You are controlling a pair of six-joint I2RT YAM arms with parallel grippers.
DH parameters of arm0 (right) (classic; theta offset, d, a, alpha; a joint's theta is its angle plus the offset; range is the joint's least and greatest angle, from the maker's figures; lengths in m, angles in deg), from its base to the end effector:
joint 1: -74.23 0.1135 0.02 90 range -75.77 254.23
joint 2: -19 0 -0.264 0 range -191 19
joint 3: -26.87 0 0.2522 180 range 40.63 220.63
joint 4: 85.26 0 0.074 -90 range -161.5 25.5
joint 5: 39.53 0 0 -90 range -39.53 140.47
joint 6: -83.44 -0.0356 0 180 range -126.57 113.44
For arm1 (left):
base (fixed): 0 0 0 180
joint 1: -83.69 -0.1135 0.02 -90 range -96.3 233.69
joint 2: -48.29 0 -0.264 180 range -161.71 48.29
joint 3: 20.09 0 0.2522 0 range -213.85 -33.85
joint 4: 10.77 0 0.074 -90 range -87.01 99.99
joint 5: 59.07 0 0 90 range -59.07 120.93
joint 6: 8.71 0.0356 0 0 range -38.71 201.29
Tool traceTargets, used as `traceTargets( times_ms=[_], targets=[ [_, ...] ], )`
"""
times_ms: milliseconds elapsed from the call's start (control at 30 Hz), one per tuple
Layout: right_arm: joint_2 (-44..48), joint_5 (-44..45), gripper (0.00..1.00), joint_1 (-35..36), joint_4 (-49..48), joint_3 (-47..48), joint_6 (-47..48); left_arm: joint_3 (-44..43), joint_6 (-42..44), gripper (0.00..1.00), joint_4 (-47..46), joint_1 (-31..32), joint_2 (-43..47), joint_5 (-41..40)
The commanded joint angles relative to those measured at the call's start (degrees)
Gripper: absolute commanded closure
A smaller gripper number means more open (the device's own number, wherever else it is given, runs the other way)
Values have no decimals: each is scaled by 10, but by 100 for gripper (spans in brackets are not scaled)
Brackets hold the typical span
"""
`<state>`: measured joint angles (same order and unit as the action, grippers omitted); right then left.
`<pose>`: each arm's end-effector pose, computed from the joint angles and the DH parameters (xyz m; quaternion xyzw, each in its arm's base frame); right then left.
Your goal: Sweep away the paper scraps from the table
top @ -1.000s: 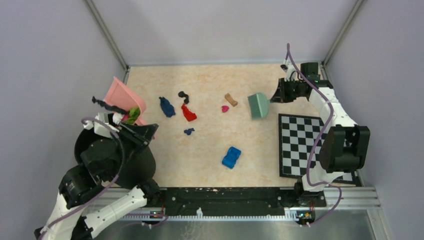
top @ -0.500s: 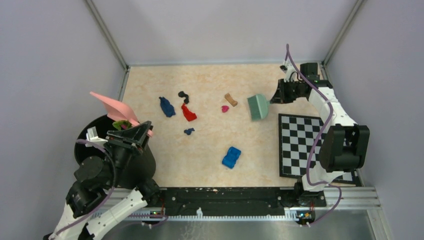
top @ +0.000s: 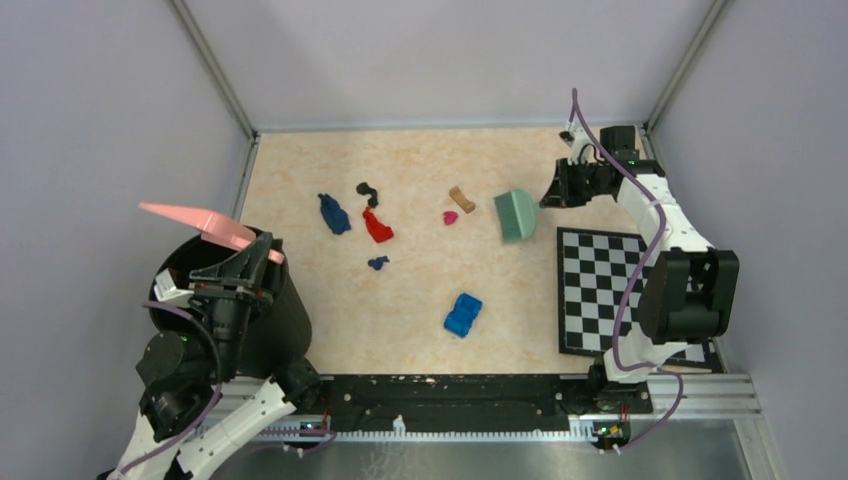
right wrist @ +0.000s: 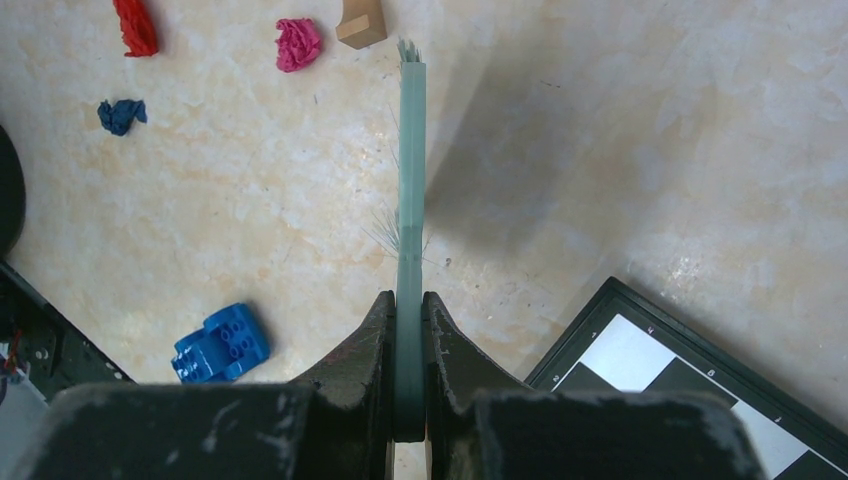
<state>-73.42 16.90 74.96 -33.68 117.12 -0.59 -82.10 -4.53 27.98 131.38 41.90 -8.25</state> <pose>0.3442 0.0241 0.2841 -0.1429 0.9031 0.2606 0.3101 0.0148 0.0172 0.3805 -0.4379 0.4425 -0.6164 0.4822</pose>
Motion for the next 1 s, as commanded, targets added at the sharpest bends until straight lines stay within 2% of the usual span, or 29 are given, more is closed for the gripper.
traceTargets(
  times_ms=[0,167,300,400,467,567,600,700,800,967],
  targets=[
    [0,-16,100,2,-3,8,8,7,-6,100,-47,0,7,-23],
    [1,-16,100,3,-3,8,7,-22,22,100,4,0,-12,-27],
    [-3,-22,100,4,-2,8,5,-49,149,100,-32,1,-32,-55],
    [-3,-21,100,4,-1,8,5,-114,208,100,33,0,-81,-85],
    [0,-20,100,4,0,8,5,-125,285,100,27,0,-108,-79],
    [5,-20,100,3,0,8,3,-108,438,100,-53,0,-139,-52],
    [6,-19,100,4,0,9,2,-115,469,100,-53,0,-166,-47],
    [11,-19,100,4,1,10,0,-167,568,100,-1,0,-260,-16],
    [17,-19,100,4,4,18,1,-221,640,100,52,0,-358,63],
    [23,-28,100,20,28,71,11,-265,697,100,133,0,-477,198]
  ],
)
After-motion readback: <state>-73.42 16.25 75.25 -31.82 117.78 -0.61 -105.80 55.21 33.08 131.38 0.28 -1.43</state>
